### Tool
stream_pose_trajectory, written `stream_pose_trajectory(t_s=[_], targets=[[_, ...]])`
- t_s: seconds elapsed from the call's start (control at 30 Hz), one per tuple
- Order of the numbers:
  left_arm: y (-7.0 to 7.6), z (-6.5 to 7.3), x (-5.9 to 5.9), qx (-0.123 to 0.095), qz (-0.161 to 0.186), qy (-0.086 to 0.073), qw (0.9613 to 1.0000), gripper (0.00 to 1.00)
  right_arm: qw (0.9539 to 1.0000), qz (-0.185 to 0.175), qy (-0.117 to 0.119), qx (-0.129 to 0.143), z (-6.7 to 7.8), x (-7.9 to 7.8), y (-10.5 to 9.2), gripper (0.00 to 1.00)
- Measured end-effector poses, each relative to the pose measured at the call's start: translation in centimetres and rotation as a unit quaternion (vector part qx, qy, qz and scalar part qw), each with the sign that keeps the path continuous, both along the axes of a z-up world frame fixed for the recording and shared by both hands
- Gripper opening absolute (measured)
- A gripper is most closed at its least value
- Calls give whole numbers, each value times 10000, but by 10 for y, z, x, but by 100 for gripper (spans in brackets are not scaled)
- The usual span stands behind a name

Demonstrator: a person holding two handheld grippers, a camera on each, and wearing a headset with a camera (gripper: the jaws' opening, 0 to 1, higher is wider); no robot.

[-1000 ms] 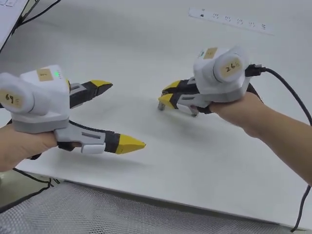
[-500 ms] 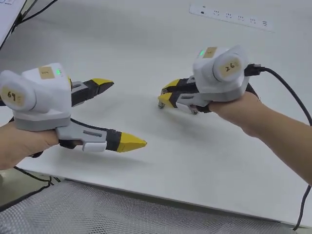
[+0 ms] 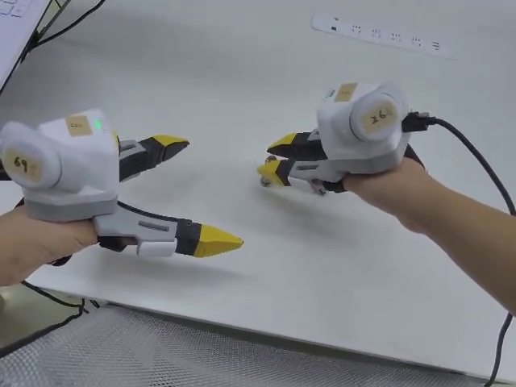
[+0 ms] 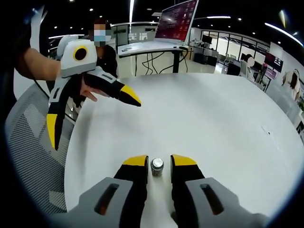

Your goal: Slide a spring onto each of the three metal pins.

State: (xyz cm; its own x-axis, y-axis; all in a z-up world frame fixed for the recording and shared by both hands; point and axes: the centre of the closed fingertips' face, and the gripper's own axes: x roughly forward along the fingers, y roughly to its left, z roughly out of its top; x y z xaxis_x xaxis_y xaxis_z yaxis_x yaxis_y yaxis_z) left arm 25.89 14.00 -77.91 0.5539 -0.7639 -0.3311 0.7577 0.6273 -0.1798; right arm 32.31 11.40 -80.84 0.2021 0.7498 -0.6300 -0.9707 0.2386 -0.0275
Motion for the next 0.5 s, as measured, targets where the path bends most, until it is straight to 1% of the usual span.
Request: stream_pose_trajectory(t_s=[0.13,0.17,0.33,0.5], targets=[[-3,4,3,17,-27,-29,10000,98,10000,-30,10,32,3,0,-3,19],[-3,5,4,20,-28,-37,10000,98,9999,-34,32,91,5,0,-3,20],[-6,9,7,10,-59,-58,10000,98,9998,-71,27,192,13,-3,-5,23],[-8,11,9,43,-98,-74,9999,98,9995,-89,61,287,17,-5,-6,27]])
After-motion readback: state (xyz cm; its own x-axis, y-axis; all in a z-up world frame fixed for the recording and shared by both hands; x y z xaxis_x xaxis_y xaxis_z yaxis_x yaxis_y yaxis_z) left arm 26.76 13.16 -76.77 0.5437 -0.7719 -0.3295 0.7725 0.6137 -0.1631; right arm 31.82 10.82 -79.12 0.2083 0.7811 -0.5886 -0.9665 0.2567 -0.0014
